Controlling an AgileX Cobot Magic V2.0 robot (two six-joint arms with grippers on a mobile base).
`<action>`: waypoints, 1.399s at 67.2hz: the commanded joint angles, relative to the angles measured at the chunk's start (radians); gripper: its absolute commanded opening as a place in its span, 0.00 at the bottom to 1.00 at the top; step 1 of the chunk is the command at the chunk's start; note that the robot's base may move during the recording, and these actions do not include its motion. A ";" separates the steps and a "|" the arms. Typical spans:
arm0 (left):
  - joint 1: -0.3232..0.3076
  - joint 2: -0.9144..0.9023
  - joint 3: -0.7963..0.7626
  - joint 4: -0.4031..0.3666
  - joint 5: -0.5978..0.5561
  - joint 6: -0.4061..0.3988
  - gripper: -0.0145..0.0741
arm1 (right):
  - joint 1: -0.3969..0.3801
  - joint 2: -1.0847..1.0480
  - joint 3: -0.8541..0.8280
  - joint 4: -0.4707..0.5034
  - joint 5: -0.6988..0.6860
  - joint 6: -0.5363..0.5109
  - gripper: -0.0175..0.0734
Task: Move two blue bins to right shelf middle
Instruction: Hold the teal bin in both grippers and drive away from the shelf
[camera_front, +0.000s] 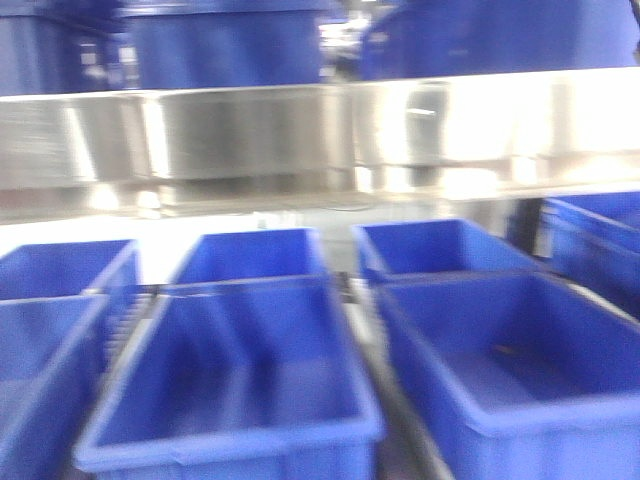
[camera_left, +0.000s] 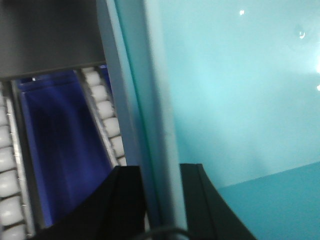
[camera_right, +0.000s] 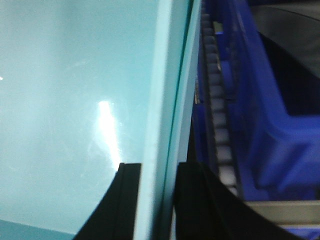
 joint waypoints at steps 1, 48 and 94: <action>-0.014 -0.027 -0.022 -0.154 -0.065 0.027 0.04 | 0.007 -0.010 -0.015 0.052 -0.098 -0.002 0.01; -0.014 -0.027 -0.022 -0.154 -0.065 0.027 0.04 | 0.007 -0.010 -0.015 0.052 -0.098 -0.002 0.01; -0.014 -0.027 -0.022 -0.154 -0.069 0.027 0.04 | 0.007 -0.010 -0.015 0.052 -0.098 -0.002 0.01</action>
